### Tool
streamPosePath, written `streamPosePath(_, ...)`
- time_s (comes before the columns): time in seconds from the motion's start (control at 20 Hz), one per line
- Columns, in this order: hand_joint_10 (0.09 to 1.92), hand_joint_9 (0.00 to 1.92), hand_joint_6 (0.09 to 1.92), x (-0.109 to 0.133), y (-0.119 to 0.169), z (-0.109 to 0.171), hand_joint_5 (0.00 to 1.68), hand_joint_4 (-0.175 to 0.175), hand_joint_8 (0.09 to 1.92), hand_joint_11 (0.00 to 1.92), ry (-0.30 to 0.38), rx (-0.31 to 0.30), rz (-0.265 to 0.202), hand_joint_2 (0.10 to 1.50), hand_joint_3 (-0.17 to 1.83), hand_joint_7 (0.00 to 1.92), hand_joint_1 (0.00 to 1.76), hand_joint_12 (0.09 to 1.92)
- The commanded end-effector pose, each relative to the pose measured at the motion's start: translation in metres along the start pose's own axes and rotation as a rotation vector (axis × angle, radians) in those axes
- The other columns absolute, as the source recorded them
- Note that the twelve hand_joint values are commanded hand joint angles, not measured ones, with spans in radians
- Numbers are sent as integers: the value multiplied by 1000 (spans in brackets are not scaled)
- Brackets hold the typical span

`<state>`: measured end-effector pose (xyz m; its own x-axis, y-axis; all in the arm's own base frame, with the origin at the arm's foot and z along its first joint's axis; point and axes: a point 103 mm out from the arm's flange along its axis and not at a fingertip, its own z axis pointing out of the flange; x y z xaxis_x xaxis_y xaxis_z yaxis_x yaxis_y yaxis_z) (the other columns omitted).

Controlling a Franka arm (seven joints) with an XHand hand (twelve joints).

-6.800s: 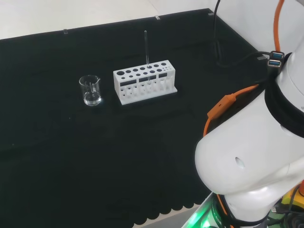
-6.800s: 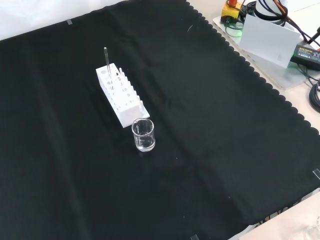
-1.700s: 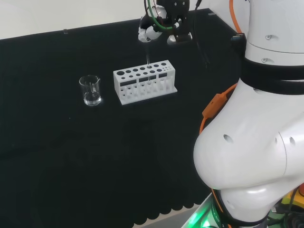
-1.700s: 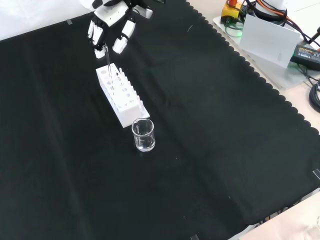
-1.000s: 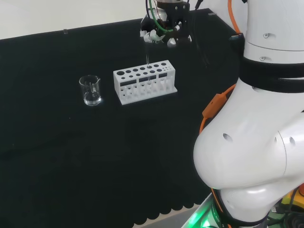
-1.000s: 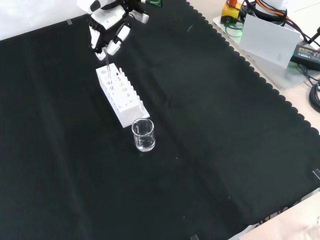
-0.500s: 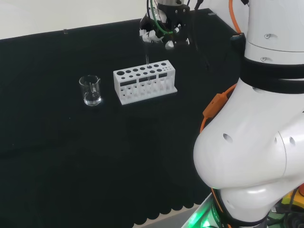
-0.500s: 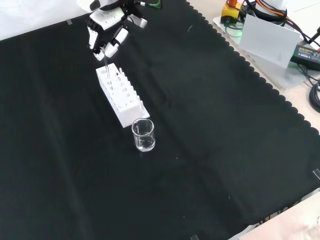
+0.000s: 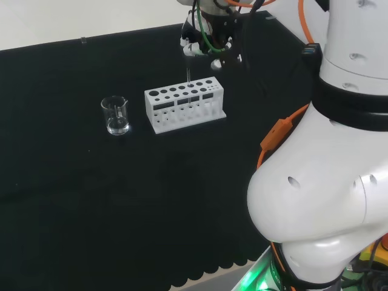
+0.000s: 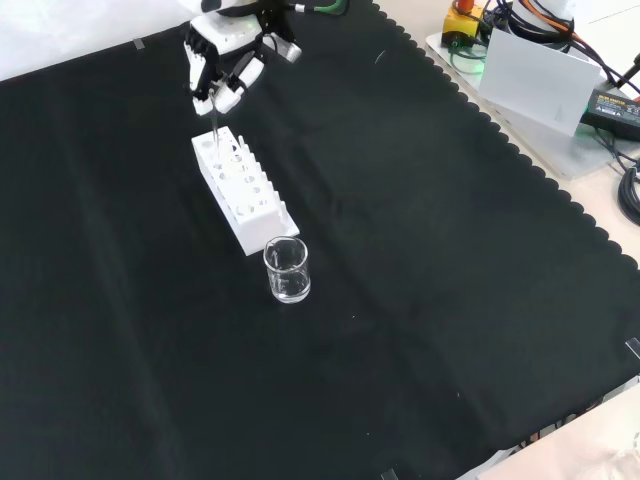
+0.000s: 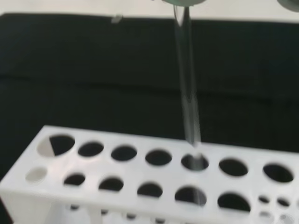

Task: Take the glass rod from the white test tube rack.

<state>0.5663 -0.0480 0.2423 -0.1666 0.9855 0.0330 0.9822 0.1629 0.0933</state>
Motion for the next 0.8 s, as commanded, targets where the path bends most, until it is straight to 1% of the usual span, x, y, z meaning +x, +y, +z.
streamPosePath(0.05,562,1733,634,14,-11,-45,1210,-175,629,1670,-48,-67,-5,1084,-175,1263,1308,611)
streamPosePath(0.3,562,1744,634,21,-20,-69,1211,-175,632,1678,-60,-55,0,1084,-175,1262,1308,615)
streamPosePath(0.6,560,1757,632,31,-42,-97,1213,-175,632,1685,-75,-7,17,1083,-175,1263,1308,621)
streamPosePath(0.8,541,1773,613,41,-57,-117,1224,-175,615,1683,-87,-3,24,1079,-175,1273,1309,632)
